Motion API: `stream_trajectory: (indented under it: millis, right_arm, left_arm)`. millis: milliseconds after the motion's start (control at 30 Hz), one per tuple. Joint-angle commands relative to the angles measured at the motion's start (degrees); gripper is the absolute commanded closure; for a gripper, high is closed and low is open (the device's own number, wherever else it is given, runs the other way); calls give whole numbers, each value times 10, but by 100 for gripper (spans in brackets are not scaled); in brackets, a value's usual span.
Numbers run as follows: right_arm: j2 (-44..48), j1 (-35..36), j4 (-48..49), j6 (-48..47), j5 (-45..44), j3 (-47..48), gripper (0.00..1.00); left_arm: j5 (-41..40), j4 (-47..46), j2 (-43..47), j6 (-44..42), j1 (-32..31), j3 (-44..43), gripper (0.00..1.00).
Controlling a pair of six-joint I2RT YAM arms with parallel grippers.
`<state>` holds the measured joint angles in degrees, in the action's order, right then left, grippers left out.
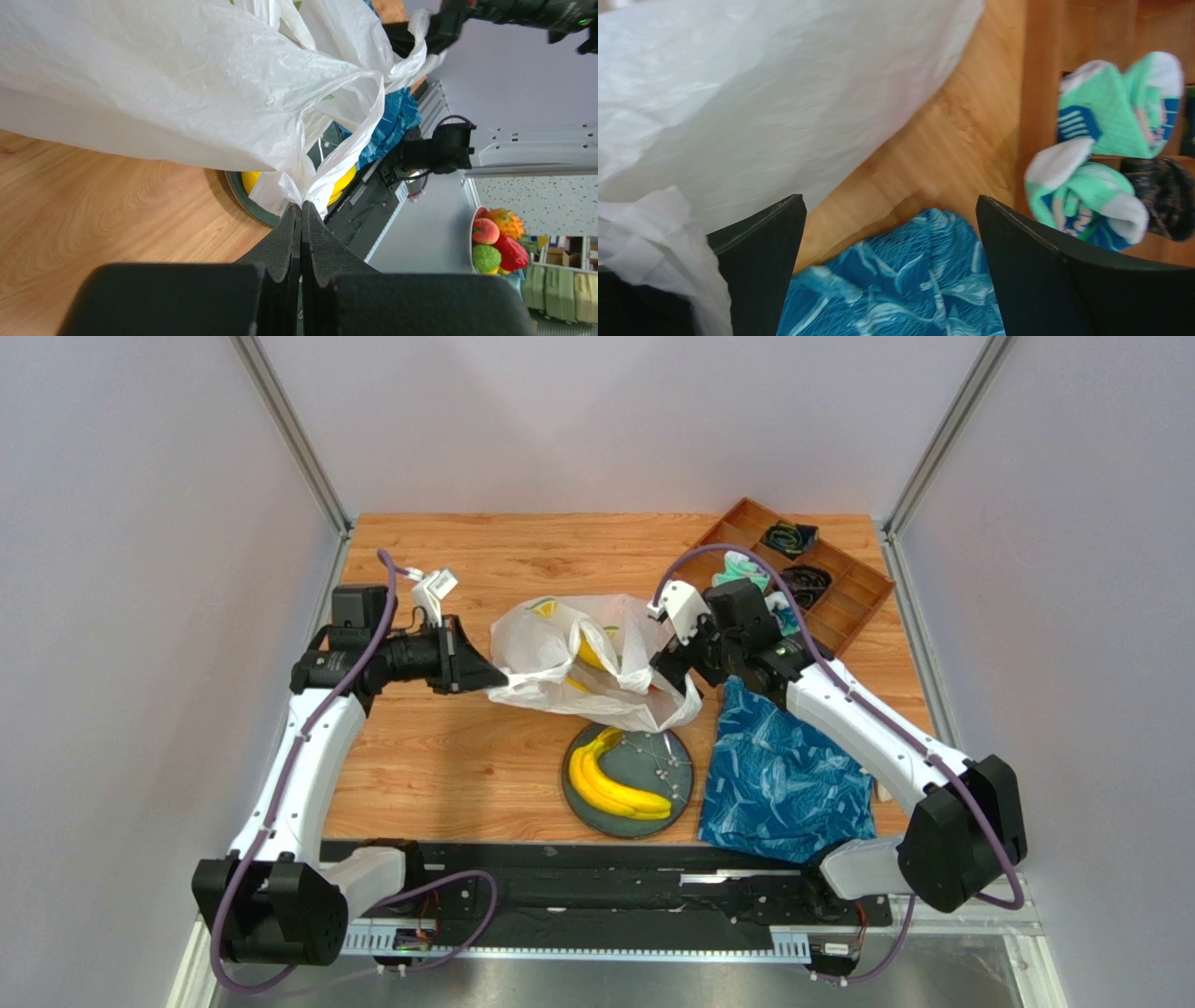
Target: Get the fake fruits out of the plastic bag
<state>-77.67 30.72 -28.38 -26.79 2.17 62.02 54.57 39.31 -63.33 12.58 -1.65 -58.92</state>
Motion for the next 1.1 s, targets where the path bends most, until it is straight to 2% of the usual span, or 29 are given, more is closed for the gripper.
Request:
stream_trajectory:
  millis: [0,33,133,200,300,400,467,500,533,600,633,667,733,900,1000,1067]
  right_arm:
    - [17,10,-112,37,157,187,0]
    - [14,12,-121,45,211,222,0]
    - [-6,28,-135,68,287,317,0]
    - [-26,44,-133,81,300,356,0]
    - [-56,70,-136,98,320,376,0]
    - [-68,83,-143,95,283,354,0]
    - [-56,84,-122,90,298,327,3]
    - [-53,85,-107,96,309,323,7]
    - [-62,98,-93,104,310,324,21]
    - [-91,127,-82,109,314,365,35]
    - [-109,136,-91,104,316,385,52]
    - [-141,144,-105,99,314,418,62]
    - [-157,160,-106,87,303,426,81]
    - [-173,175,-105,61,217,385,95]
    - [-156,175,-101,32,158,335,100]
    - [-144,175,-93,13,122,305,100]
  left_arm:
    - [-9,-12,8,1,-8,-31,100]
    - [-11,-16,5,4,-8,-36,100]
    - [-12,-39,-12,23,-8,-39,100]
    - [-13,-59,-16,38,-8,-37,100]
    - [-12,-78,-20,75,-8,-30,100]
    - [-10,-85,-20,89,-8,-30,100]
    - [-8,-84,-15,90,-8,-36,100]
    - [-6,-84,-13,95,-8,-36,100]
    - [-8,-85,-8,98,-8,-33,100]
    - [-6,-100,-3,116,-8,-23,100]
    - [-5,-104,0,120,-8,-21,100]
    - [-5,-106,3,123,-8,-20,100]
    - [-3,-104,10,131,-6,-20,100]
    - [-3,-104,22,152,-1,-23,100]
    - [-3,-104,29,196,14,-9,100]
    - [0,-114,36,236,54,7,100]
